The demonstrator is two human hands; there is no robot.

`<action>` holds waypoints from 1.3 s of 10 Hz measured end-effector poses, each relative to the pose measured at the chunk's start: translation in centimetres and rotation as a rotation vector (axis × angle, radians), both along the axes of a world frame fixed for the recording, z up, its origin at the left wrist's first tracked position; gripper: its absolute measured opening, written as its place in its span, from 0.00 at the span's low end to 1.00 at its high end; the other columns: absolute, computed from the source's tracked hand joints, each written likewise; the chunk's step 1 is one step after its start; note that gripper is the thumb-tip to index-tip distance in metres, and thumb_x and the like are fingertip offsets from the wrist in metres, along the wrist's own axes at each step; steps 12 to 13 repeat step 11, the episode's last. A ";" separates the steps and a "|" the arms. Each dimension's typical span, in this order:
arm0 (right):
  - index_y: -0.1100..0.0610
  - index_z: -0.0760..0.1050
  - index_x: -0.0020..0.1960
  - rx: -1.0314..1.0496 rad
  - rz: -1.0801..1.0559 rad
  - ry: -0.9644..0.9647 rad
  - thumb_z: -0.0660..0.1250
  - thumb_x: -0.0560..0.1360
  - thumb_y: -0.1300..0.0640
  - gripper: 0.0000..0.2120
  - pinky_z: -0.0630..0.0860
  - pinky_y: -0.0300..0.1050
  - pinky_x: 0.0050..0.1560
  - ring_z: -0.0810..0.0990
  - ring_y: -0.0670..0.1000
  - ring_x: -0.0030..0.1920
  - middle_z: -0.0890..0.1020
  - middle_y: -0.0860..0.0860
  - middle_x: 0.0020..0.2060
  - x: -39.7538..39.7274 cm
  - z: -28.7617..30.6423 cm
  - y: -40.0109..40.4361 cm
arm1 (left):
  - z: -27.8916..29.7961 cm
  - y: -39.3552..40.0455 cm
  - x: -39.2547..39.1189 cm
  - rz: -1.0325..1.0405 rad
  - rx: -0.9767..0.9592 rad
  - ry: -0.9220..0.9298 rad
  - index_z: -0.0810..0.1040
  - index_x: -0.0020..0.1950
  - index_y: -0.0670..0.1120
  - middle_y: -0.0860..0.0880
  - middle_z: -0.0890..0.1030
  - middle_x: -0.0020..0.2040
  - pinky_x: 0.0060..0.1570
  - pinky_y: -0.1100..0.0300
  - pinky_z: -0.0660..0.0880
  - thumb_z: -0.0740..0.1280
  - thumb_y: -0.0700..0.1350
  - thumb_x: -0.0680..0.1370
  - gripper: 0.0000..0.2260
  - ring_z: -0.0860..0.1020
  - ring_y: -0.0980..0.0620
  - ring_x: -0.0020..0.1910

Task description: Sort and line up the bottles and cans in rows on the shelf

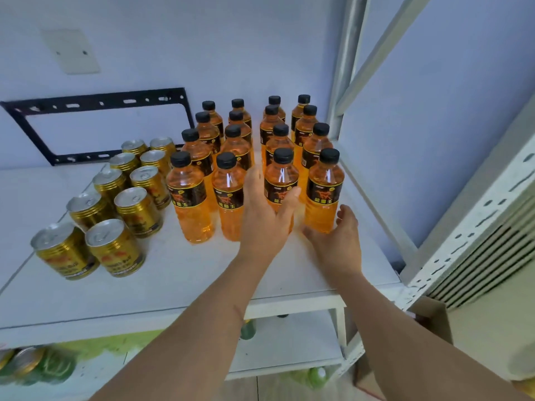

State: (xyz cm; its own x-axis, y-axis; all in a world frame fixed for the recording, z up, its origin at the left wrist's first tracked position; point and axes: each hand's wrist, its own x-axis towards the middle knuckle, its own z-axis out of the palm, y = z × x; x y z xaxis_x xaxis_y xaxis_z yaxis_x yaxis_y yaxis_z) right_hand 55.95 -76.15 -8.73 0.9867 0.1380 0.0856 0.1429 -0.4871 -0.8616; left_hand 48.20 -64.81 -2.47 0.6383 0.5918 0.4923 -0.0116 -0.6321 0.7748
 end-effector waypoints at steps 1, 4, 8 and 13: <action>0.45 0.62 0.70 -0.024 0.043 0.001 0.75 0.66 0.37 0.39 0.76 0.59 0.61 0.77 0.53 0.61 0.76 0.47 0.64 0.8 -0.3 0.7 | -0.8 0.4 1.8 0.001 -0.132 0.052 0.53 0.78 0.51 0.51 0.62 0.77 0.68 0.62 0.61 0.67 0.58 0.77 0.36 0.61 0.53 0.75; 0.47 0.62 0.73 -0.065 0.112 -0.013 0.69 0.75 0.41 0.31 0.74 0.54 0.61 0.77 0.54 0.62 0.76 0.48 0.65 1.0 -0.9 0.3 | -2.5 1.4 2.0 -0.042 -0.137 0.111 0.58 0.77 0.50 0.51 0.71 0.71 0.63 0.62 0.66 0.69 0.56 0.76 0.34 0.69 0.50 0.70; 0.48 0.51 0.79 -0.131 0.163 0.037 0.70 0.75 0.42 0.41 0.73 0.58 0.66 0.73 0.57 0.69 0.70 0.50 0.73 0.8 -0.5 0.0 | -2.3 1.3 1.0 -0.126 -0.192 0.132 0.56 0.77 0.52 0.53 0.70 0.71 0.58 0.65 0.64 0.68 0.53 0.78 0.32 0.69 0.54 0.69; 0.54 0.55 0.78 -0.220 0.023 0.048 0.68 0.77 0.44 0.36 0.69 0.55 0.67 0.69 0.58 0.71 0.66 0.54 0.74 -2.0 0.2 -0.6 | -5.8 1.7 -1.5 -0.081 -0.183 0.404 0.53 0.79 0.50 0.49 0.64 0.77 0.69 0.50 0.64 0.58 0.63 0.79 0.33 0.64 0.46 0.74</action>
